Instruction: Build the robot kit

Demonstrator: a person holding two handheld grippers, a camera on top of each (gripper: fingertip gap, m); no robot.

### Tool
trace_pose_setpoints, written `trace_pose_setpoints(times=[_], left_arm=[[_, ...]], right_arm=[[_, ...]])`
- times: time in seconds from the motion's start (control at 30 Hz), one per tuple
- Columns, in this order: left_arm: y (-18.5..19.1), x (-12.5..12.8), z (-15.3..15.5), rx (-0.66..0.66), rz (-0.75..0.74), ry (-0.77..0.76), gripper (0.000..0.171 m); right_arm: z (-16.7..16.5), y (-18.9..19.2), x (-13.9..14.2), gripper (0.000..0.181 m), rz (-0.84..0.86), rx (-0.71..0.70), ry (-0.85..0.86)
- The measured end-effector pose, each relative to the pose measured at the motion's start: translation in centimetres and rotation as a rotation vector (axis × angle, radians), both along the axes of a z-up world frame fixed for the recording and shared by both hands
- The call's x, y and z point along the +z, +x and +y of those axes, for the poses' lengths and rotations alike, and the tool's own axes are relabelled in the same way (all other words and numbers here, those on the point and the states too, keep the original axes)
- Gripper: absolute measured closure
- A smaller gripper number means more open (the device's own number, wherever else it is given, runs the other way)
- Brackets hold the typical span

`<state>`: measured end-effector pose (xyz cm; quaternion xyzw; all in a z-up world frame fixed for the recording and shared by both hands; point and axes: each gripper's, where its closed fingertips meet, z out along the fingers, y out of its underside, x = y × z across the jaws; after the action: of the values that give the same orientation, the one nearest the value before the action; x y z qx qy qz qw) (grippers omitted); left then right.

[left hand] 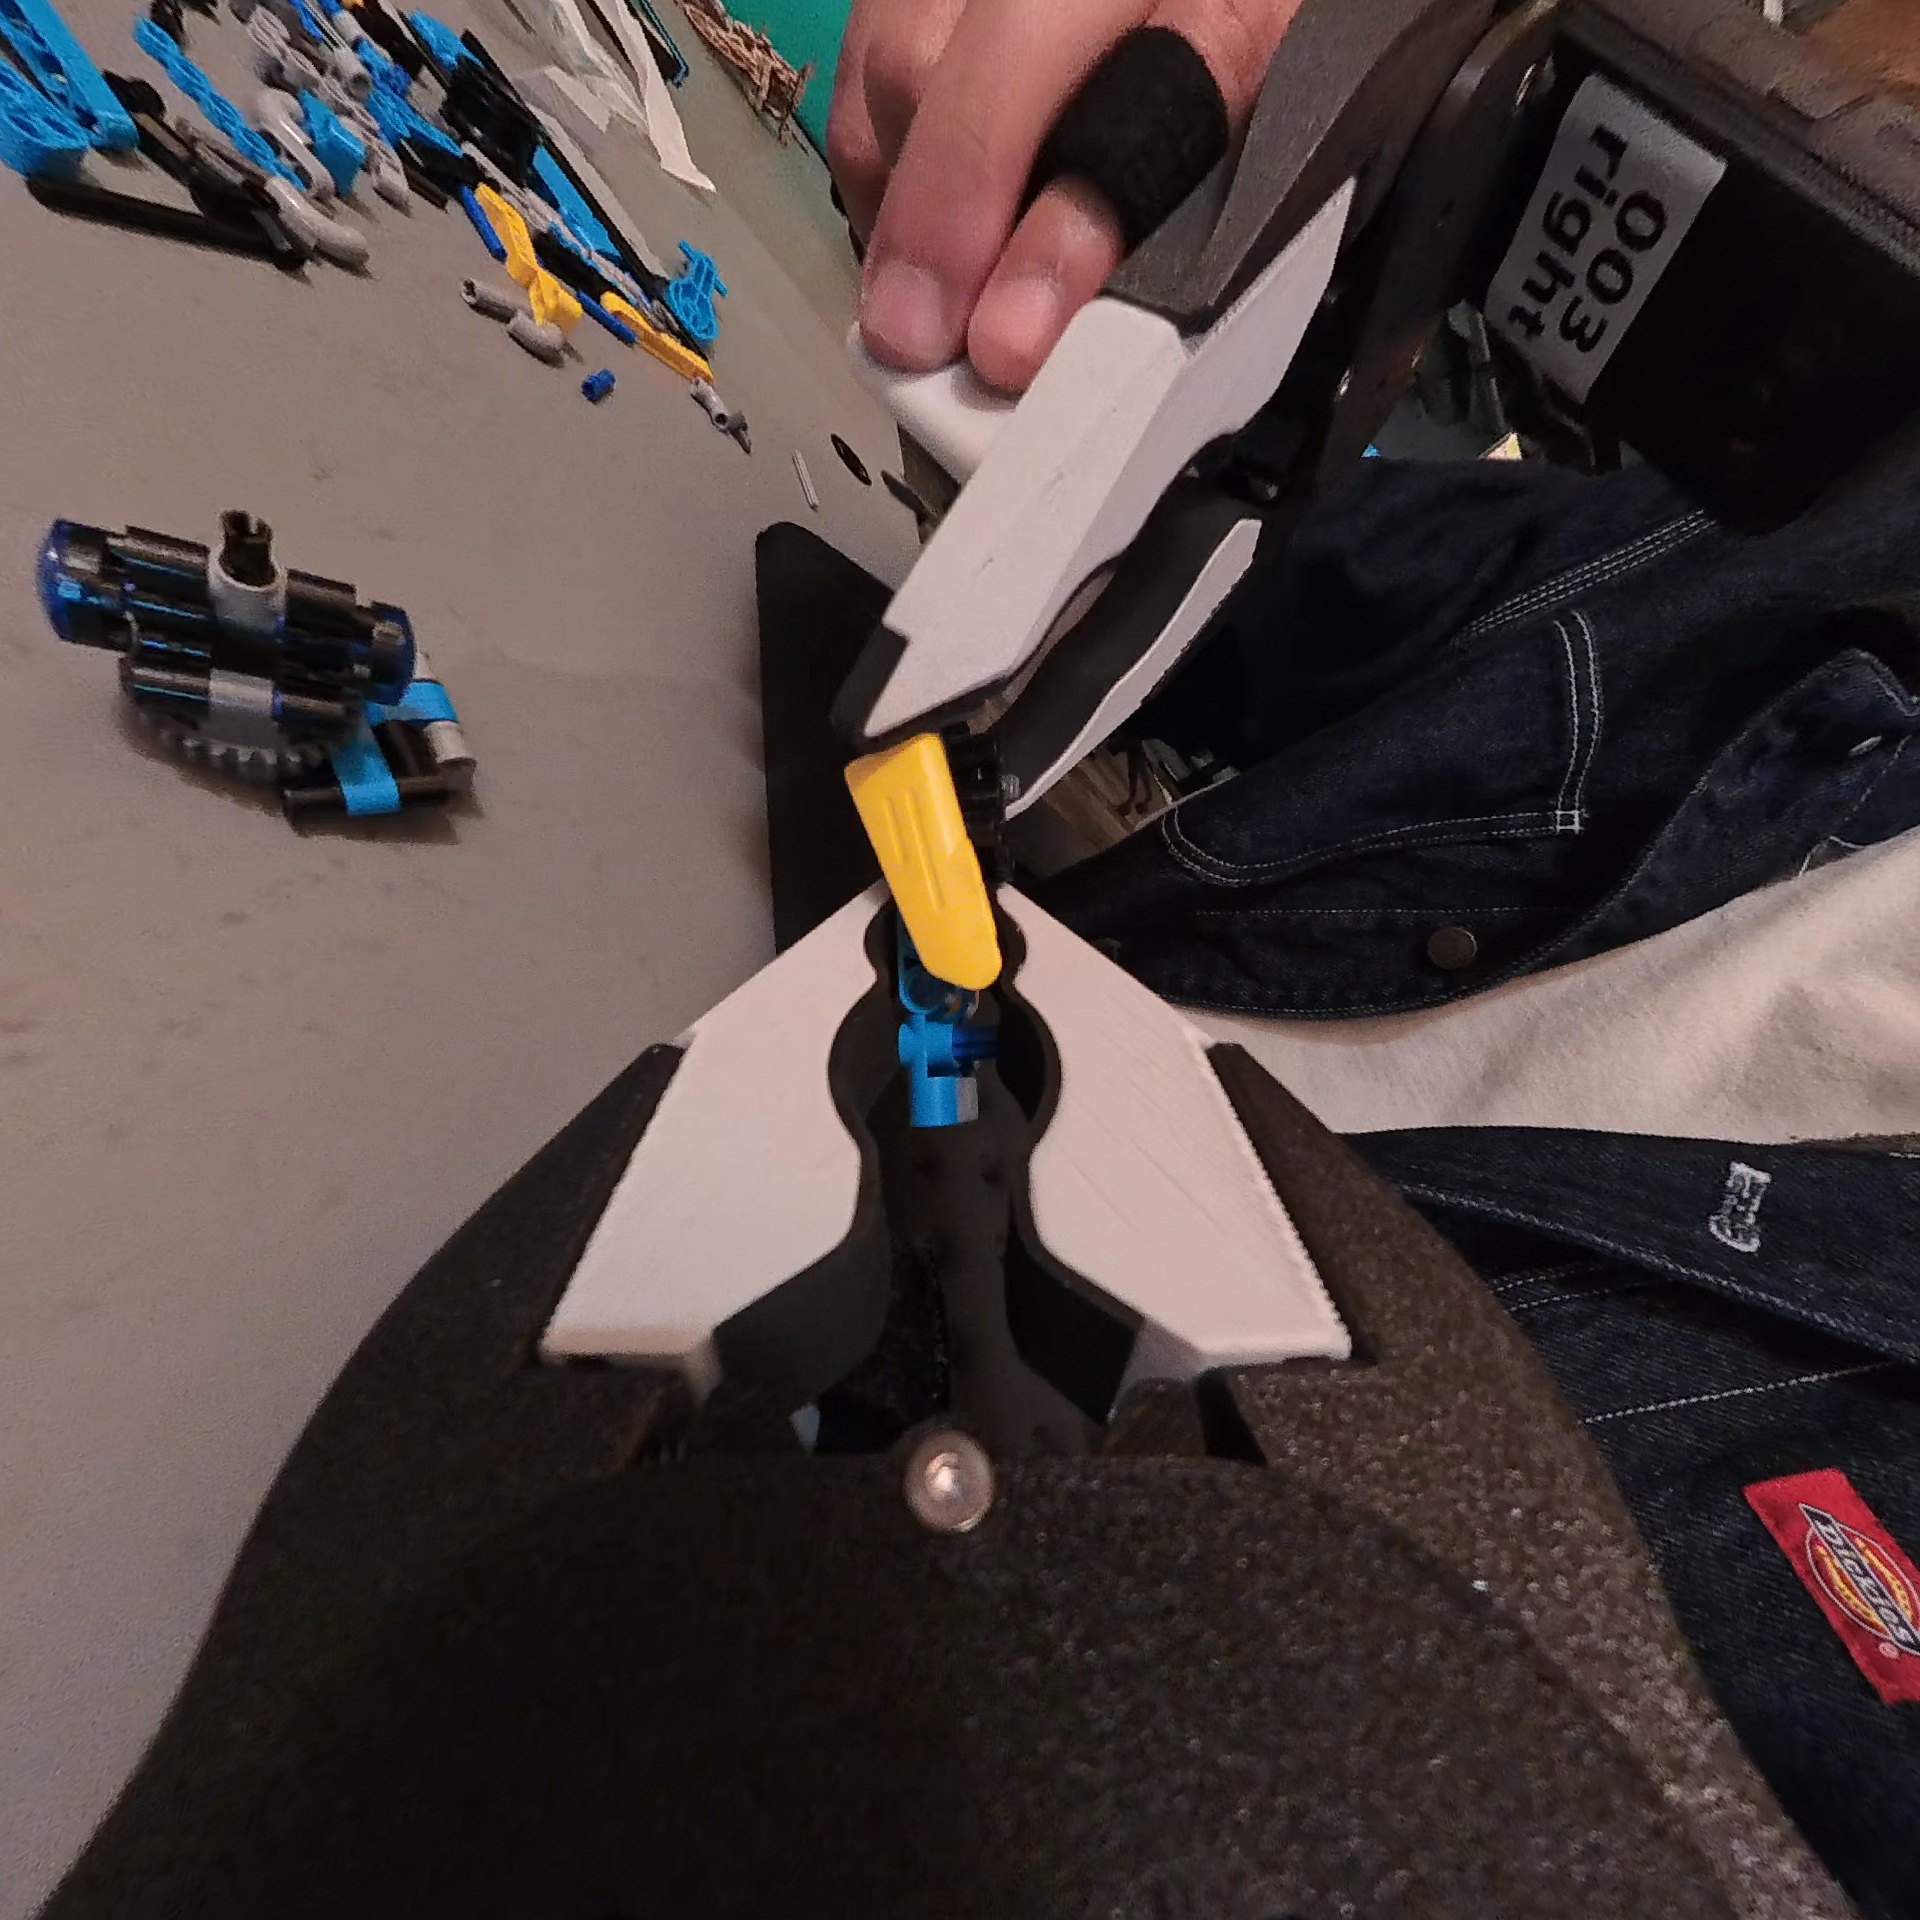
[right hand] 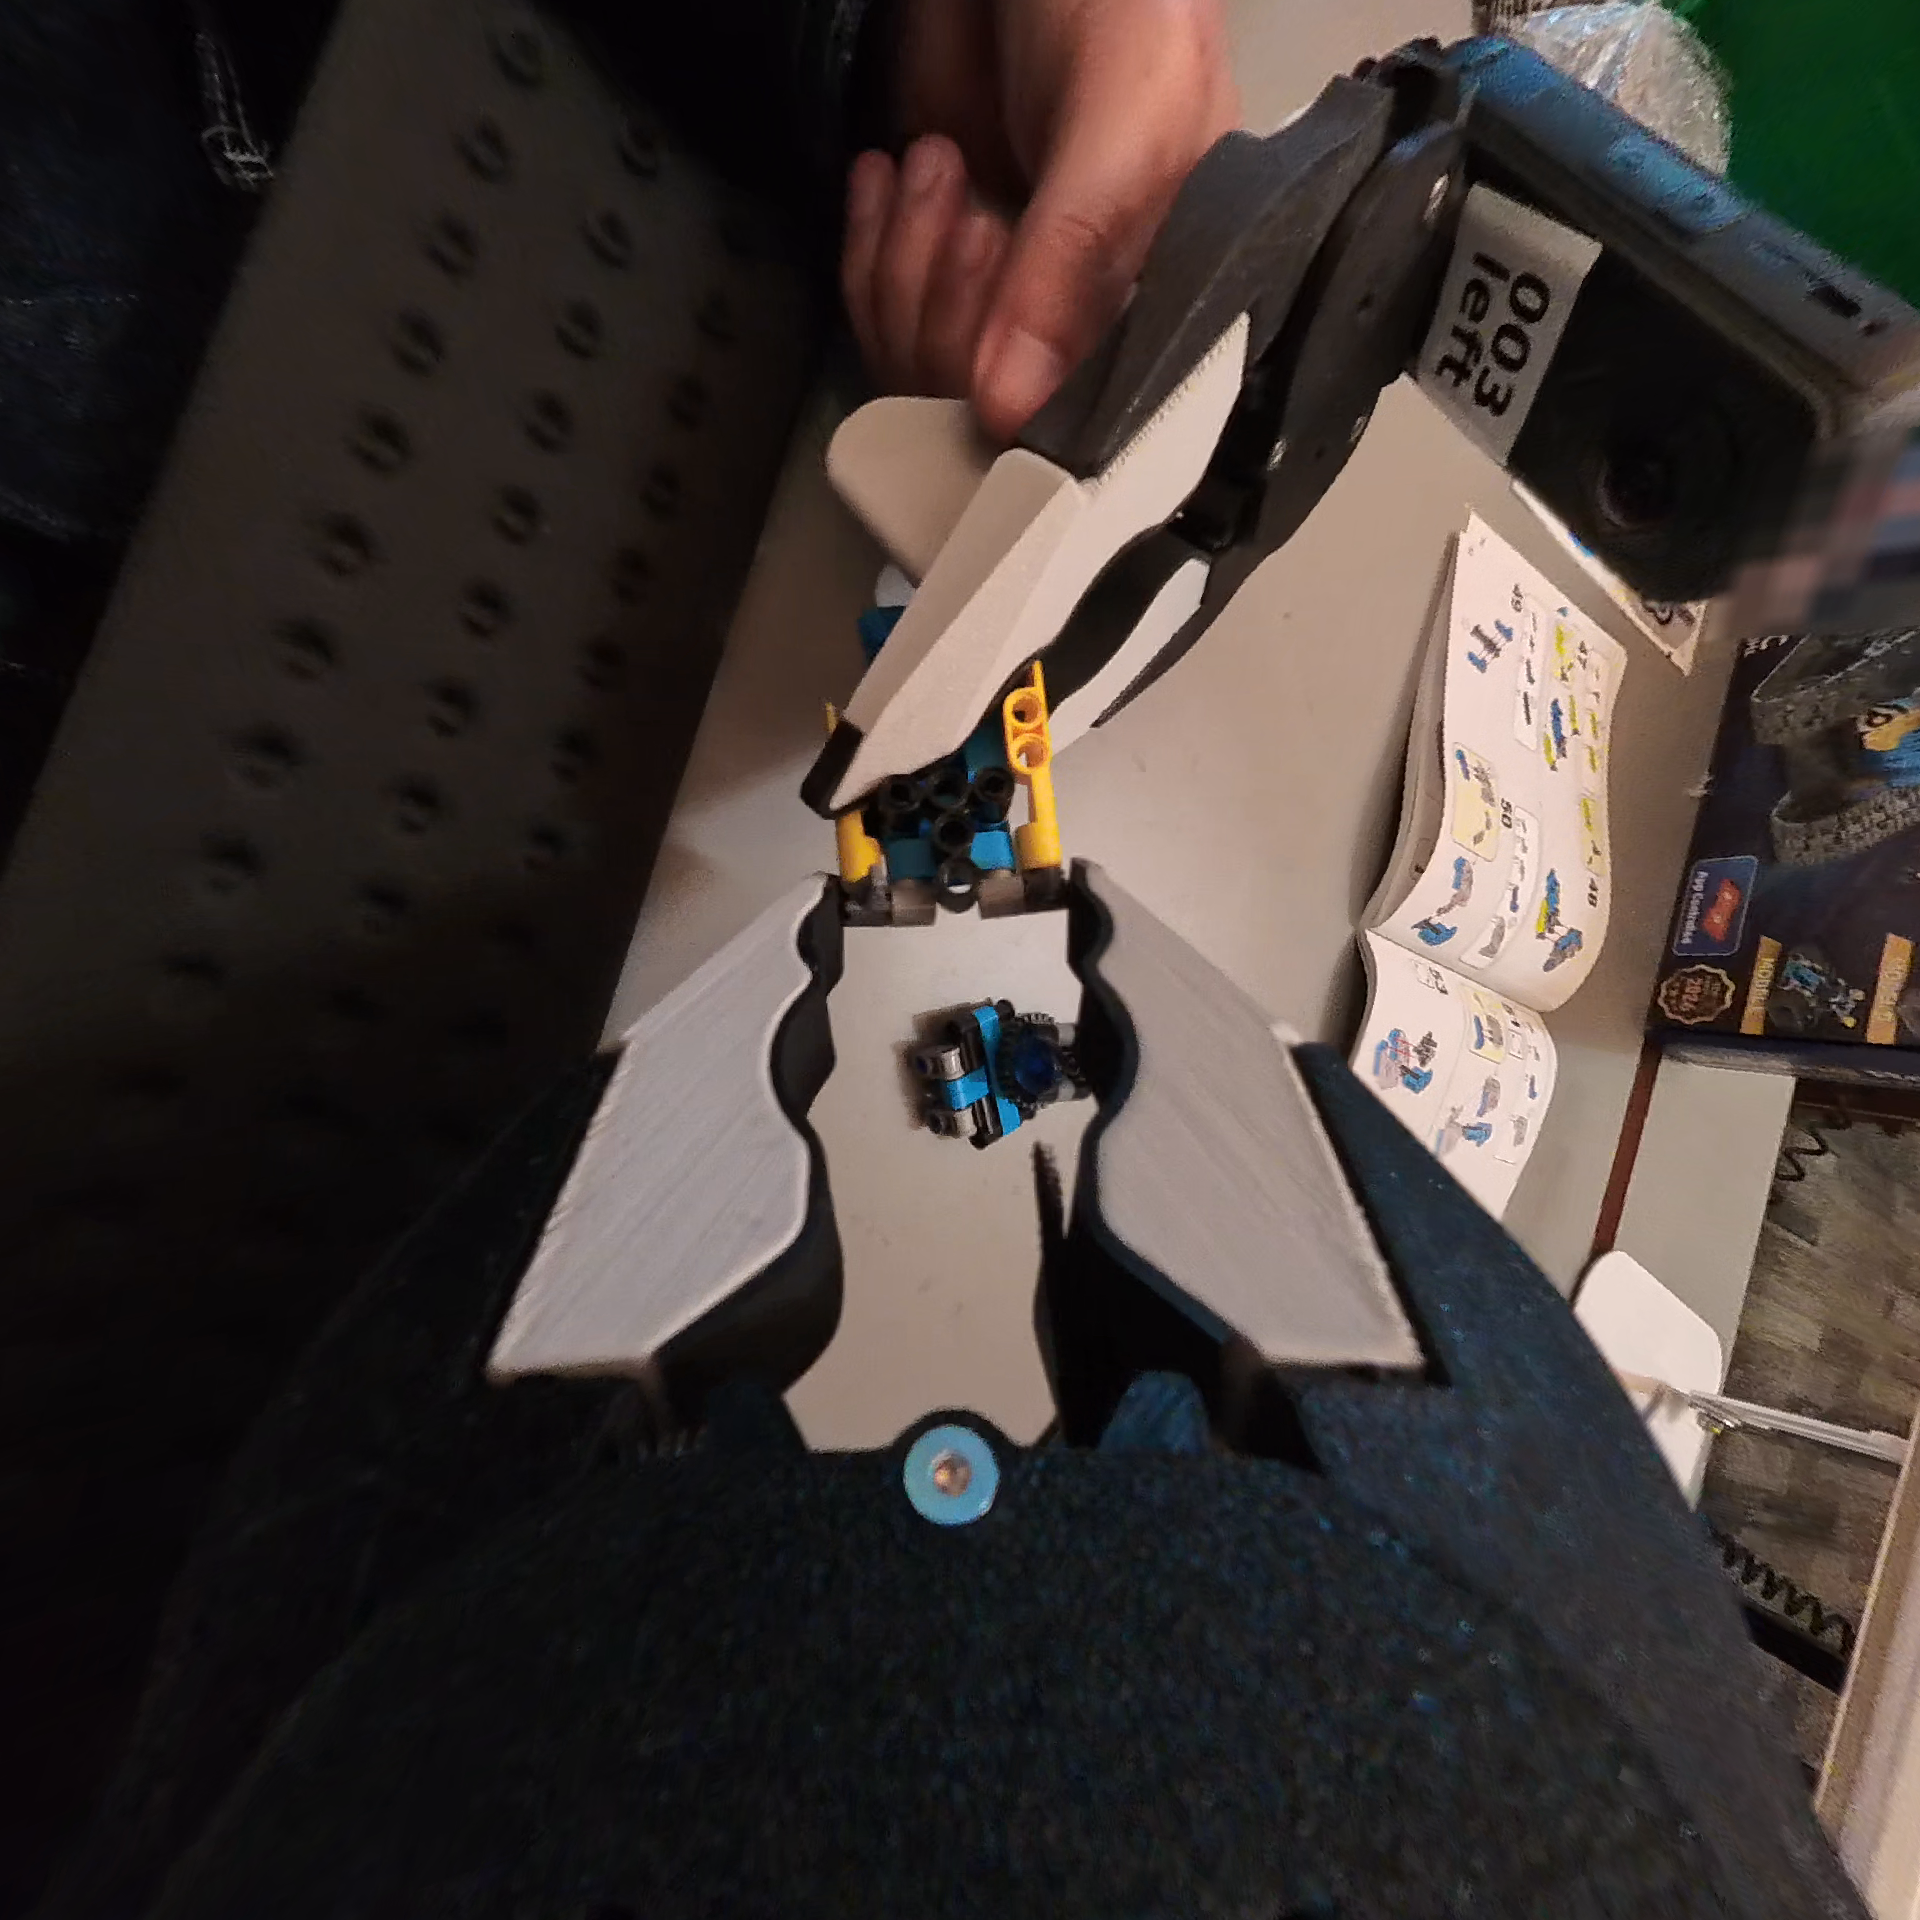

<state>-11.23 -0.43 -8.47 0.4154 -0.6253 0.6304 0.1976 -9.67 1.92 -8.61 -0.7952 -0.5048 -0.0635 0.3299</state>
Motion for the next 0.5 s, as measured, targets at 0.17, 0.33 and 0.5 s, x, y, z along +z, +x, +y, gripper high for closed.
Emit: trace_pose_setpoints(times=[0.17,0.33,0.5], left_arm=[[0.1,-0.1,0.2,0.013,0.008,0.002,0.16],[0.8,0.1,0.9,0.063,0.023,-0.031,0.156],[2.1,2.3,3.8,0.203,0.038,-0.231,0.133]], right_arm=[[0.2,0.3,-0.2,0.139,-0.024,-0.028,-0.04],[0.6,1.0,-0.2,0.14,-0.075,-0.035,0.02],[0.8,1.8,0.0,0.14,-0.049,-0.08,0.06]])
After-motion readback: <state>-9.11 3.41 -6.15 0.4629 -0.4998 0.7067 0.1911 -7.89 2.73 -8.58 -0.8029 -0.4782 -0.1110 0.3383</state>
